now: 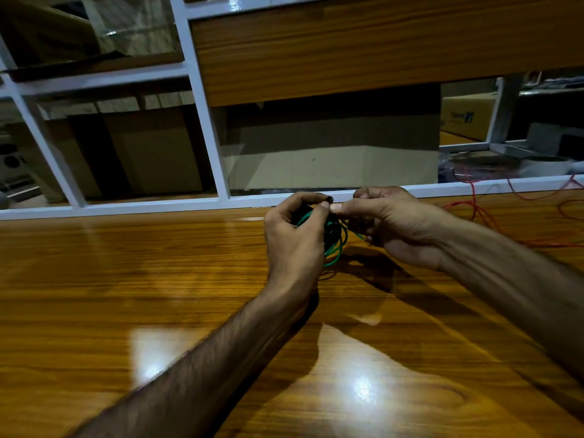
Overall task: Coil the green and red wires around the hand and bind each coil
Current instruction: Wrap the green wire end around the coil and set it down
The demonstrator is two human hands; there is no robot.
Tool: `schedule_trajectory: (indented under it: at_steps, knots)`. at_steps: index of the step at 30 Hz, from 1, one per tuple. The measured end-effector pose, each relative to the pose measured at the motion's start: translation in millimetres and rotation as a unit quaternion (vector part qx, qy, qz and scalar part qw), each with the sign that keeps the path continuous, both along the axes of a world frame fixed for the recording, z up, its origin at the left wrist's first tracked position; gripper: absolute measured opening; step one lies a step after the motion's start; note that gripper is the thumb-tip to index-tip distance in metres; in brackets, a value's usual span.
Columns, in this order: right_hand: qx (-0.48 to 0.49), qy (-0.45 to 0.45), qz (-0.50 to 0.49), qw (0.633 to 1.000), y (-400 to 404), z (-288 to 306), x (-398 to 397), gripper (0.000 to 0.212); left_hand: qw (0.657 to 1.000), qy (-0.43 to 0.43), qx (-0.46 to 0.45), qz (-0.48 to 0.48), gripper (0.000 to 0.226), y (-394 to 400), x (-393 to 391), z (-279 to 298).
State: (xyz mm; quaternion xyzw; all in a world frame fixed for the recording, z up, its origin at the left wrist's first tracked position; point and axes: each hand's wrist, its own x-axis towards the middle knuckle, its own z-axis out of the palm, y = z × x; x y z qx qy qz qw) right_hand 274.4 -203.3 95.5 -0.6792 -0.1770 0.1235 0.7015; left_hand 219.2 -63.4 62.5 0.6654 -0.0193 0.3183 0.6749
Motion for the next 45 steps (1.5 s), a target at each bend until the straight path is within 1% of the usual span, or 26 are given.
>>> schedule_trajectory:
  at_steps: [7,12,16,17,21,25,28,31,35,38,42,45]
  knots:
    - [-0.018,0.007,-0.004,1.0,0,1,-1,0.033,1.0,-0.01,0.001,-0.011,0.015,-1,-2,0]
    - [-0.014,0.011,0.004,1.0,0,0,0,0.03,1.0,-0.013,-0.001,-0.006,0.012,-1,0,-1]
    - [-0.011,0.02,0.008,1.0,0,1,-3,0.035,1.0,-0.016,0.025,-0.009,0.015,0,-2,0]
    - [-0.009,0.024,0.01,1.0,0,1,-3,0.035,0.999,-0.015,0.028,-0.012,0.015,0,-2,0]
    - [0.021,0.041,0.013,0.999,1,-1,-1,0.02,0.999,-0.012,0.03,-0.01,0.016,-1,-2,0]
    - [0.047,0.051,0.012,0.998,4,-4,0,0.021,0.999,-0.009,0.033,-0.003,0.019,-1,-2,0]
    - [0.049,0.055,0.014,0.997,3,-4,0,0.02,0.999,-0.007,0.041,0.001,0.022,-1,-2,0]
    - [0.045,0.047,0.018,0.998,1,-3,-2,0.022,0.999,-0.005,0.039,0.009,0.02,-1,-1,-1]
    - [0.003,0.035,0.012,0.999,0,-2,-4,0.028,1.0,0.006,0.007,0.012,0.011,-2,0,-1]
    - [-0.003,0.015,-0.001,1.0,0,-2,-4,0.031,1.0,0.009,-0.024,0.016,0.008,-3,3,-1]
    - [0.007,-0.039,-0.029,0.999,4,-7,-7,0.022,0.997,0.033,-0.074,0.017,0.008,-1,6,-2]
    - [0.024,-0.074,-0.027,0.997,9,-11,-12,0.016,0.989,0.063,-0.134,0.01,0.006,0,9,-2]
